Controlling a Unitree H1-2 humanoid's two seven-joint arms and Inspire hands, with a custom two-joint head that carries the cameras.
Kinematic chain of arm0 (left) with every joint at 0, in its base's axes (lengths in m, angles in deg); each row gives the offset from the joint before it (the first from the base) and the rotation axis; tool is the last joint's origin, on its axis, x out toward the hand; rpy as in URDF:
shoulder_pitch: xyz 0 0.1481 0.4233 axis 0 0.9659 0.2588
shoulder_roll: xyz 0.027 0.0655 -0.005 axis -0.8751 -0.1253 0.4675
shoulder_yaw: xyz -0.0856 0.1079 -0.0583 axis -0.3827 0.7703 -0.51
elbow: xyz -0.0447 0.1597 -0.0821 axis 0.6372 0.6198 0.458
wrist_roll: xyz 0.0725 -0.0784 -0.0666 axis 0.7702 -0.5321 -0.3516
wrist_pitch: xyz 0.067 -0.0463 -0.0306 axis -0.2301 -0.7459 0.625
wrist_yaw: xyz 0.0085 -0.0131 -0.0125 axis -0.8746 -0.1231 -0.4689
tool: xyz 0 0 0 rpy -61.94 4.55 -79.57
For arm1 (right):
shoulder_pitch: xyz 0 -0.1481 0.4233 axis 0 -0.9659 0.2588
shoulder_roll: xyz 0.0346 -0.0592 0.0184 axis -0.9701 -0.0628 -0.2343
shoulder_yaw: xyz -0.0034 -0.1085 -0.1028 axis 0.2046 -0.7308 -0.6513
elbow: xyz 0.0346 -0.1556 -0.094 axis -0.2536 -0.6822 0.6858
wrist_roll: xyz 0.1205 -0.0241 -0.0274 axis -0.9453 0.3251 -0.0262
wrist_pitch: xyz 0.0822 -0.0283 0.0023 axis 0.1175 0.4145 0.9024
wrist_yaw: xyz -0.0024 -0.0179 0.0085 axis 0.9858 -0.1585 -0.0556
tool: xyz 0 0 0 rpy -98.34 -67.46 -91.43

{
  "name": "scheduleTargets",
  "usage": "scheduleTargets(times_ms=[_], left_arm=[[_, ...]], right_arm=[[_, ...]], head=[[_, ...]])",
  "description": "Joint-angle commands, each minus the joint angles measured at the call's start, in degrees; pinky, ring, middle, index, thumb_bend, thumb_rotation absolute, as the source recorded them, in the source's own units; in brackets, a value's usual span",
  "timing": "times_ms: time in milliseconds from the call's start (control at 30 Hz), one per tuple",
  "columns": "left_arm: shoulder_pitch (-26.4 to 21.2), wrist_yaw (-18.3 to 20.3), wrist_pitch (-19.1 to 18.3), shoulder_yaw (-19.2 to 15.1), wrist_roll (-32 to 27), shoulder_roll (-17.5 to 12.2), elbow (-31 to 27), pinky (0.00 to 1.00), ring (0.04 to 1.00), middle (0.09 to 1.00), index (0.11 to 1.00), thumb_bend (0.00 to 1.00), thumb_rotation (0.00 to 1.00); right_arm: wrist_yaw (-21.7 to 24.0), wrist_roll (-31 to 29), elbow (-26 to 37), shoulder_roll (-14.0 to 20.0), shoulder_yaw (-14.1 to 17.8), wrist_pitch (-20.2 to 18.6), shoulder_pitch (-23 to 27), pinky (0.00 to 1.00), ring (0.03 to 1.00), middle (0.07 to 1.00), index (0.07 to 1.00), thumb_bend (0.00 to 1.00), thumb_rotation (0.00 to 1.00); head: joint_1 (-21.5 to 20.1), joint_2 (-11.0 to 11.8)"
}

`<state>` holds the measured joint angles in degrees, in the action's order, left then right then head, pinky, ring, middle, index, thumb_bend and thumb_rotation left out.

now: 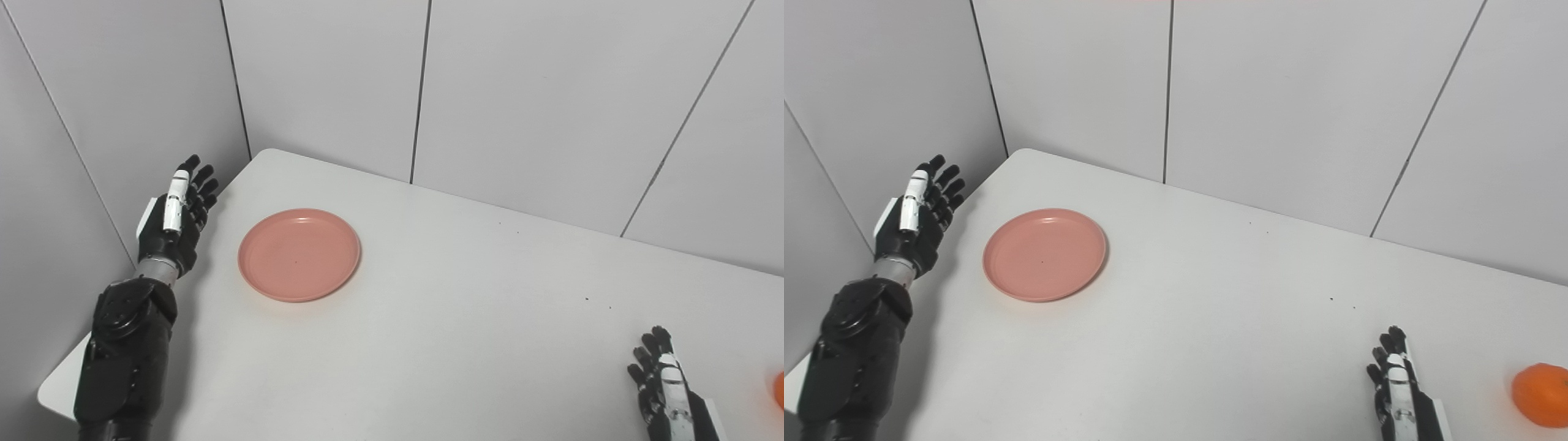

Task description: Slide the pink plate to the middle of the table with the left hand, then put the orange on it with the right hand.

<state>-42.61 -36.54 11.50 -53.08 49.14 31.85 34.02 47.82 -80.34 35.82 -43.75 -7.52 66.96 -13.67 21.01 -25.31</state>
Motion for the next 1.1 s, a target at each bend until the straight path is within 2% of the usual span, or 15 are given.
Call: scheduleTargets(times_ms=[0,433,700,800,900,1067], left_arm=[[-0.78,0.11,1.12,0.39,-0.43,-0.69,-1.42,0.98,0.959,0.957,0.956,0.28,1.0],[-1.08,2.19,1.0,1.41,-3.01,-0.34,2.82,1.0,0.973,0.968,0.965,0.28,1.0],[-2.2,6.1,4.44,1.61,-5.52,-0.9,11.63,1.0,0.975,0.973,0.966,0.33,1.0],[-2.18,6.35,4.33,1.74,-6.03,-0.77,12.12,1.0,0.973,0.969,0.957,0.35,1.0],[-2.8,7.27,4.8,1.26,-7.19,-1.03,15.05,1.0,0.962,0.96,0.949,0.36,1.0],[-2.96,7.3,5.88,1.55,-7.08,-1.2,16.45,0.96,0.941,0.941,0.927,0.36,1.0]], right_arm=[[-0.14,0.07,0.72,0.16,0.1,-1.93,-0.07,1.0,1.0,1.0,1.0,0.04,1.0],[-0.02,0.22,0.28,0.3,0.1,-1.33,-0.08,1.0,1.0,1.0,1.0,0.04,1.0],[0.08,-0.29,0.99,0.2,0.15,-2.13,-0.28,1.0,1.0,1.0,1.0,0.04,1.0],[-0.38,0.16,1.05,-0.01,0.18,-2.26,-0.28,1.0,1.0,1.0,1.0,0.03,1.0],[-0.14,0.21,1.14,0.09,0.02,-2.14,-0.24,1.0,1.0,1.0,1.0,0.03,1.0],[-0.4,0.16,1.56,-0.05,0.16,-2.92,-0.28,1.0,1.0,1.0,1.0,0.04,1.0]], head=[[0.05,-0.08],[0.44,0.63],[0.32,0.53],[0.26,0.49],[0.15,0.26],[0.2,0.19]])
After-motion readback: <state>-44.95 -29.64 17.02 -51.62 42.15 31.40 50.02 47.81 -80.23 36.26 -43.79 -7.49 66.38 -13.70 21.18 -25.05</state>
